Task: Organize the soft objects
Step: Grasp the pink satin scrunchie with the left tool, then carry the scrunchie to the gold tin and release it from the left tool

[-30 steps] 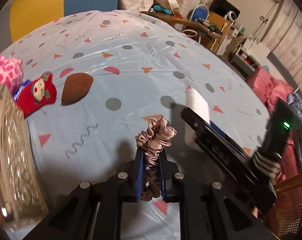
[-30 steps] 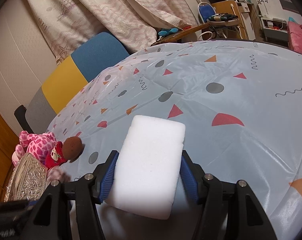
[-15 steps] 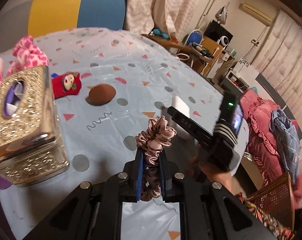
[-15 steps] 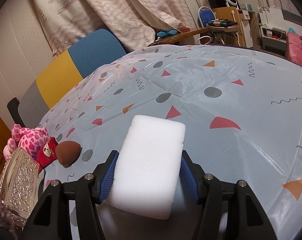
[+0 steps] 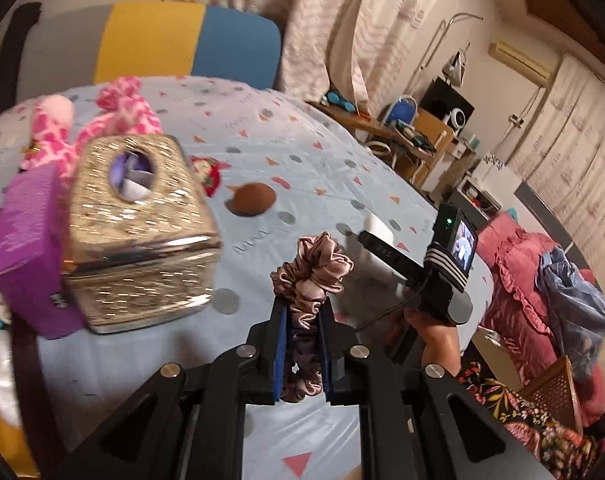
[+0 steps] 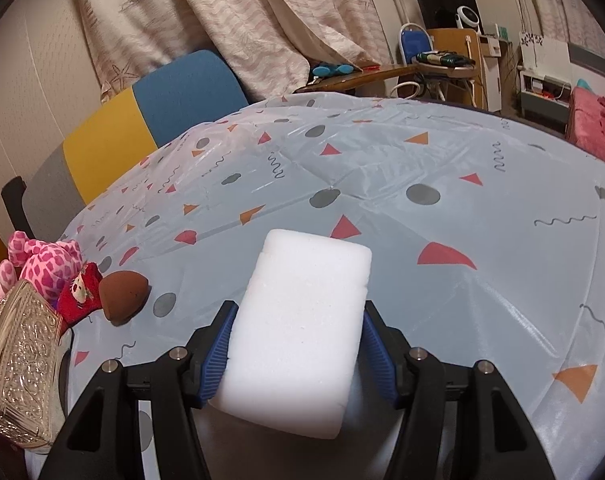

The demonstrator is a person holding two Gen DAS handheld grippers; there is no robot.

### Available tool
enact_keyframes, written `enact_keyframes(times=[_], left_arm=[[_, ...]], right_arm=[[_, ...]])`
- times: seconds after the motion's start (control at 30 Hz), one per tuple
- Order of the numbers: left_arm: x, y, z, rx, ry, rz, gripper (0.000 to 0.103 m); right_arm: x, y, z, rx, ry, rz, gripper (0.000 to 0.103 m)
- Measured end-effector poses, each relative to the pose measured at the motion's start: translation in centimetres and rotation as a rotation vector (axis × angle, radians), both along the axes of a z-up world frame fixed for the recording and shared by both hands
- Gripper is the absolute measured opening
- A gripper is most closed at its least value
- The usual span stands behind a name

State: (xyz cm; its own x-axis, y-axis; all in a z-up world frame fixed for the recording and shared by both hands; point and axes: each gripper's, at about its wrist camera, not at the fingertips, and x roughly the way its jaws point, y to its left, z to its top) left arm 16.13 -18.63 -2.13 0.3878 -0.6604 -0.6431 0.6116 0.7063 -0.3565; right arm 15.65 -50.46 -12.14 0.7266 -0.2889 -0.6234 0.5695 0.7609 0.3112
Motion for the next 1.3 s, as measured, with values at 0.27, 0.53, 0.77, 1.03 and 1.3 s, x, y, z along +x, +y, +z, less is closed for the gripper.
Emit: enact_keyframes(times=[0.27, 0.53, 0.77, 1.03, 1.3], left_arm=[[-0.1, 5.4, 0.6, -0.050, -0.026, 0.072, 0.014], [1.0, 11.2, 0.5, -0.072, -0.027, 0.200, 0.014], [1.6, 18.0, 0.2, -0.073, -0.042, 0.349, 0.014], [2.7, 27.0, -1.3, -0.022, -0.021, 0.534, 0.014], [3.2, 30.5, -3.7, 0.072, 0.047, 0.562, 0.014]], right_arm=[[-0.3, 0.5, 0.4, -0.047, 0.019, -0.023, 0.061], [-0.1, 1.4, 1.0, -0.109, 0.041, -0.026, 0.061], [-0.1, 1.5, 1.1, -0.125, 0.054, -0.037, 0.061], [0.3, 2.3, 1.6, -0.177, 0.069, -0.026, 0.061], [0.2, 2.5, 2.3, -0.194, 0.060, -0.015, 0.061]])
